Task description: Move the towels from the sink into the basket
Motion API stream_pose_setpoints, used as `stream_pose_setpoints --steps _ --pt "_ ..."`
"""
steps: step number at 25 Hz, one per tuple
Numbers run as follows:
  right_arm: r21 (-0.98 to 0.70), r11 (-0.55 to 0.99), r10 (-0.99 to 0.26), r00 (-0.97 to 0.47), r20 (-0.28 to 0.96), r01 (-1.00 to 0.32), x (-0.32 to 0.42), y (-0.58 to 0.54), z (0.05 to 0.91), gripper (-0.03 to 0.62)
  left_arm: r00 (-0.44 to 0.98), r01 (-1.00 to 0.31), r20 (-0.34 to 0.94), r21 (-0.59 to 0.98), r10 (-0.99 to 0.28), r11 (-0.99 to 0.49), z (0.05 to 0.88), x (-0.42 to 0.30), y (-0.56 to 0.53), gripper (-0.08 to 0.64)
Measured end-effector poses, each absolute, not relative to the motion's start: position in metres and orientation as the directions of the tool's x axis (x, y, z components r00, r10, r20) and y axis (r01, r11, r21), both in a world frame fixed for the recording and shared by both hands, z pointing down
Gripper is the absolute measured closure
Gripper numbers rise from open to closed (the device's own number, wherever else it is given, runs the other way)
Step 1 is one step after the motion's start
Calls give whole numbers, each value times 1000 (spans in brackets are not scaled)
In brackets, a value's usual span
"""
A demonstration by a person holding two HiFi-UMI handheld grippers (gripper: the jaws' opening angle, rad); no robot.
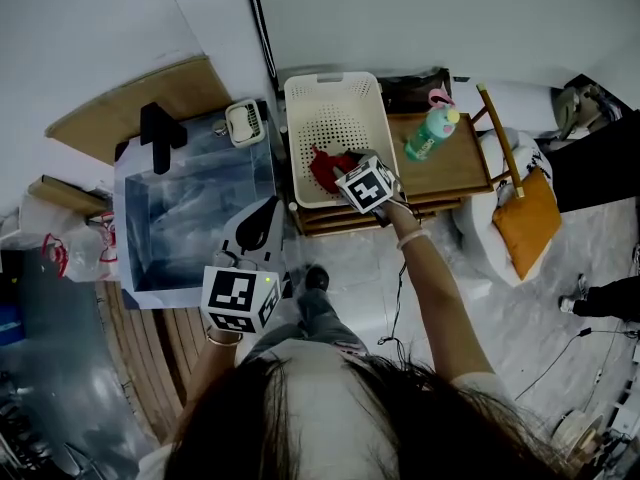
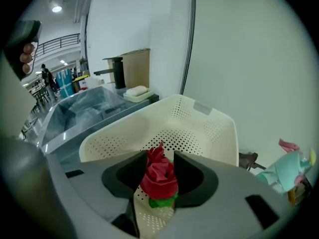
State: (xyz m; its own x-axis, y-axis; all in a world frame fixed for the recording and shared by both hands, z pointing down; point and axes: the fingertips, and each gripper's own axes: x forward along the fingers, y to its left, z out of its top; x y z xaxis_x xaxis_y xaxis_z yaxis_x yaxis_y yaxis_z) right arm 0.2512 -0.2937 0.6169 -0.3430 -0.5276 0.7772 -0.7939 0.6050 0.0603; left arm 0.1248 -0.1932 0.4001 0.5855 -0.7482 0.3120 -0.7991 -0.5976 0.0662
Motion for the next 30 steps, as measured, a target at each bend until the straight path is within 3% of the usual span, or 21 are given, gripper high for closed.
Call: stream_pose_setpoints --steps 9,30 --pt "56 485 -671 -330 664 -873 257 -269 566 433 606 -784 277 53 -745 -619 387 120 -171 557" --pt "89 349 -852 -276 446 -933 220 -159 461 555 611 -783 172 -5 -772 -621 347 79 -93 557"
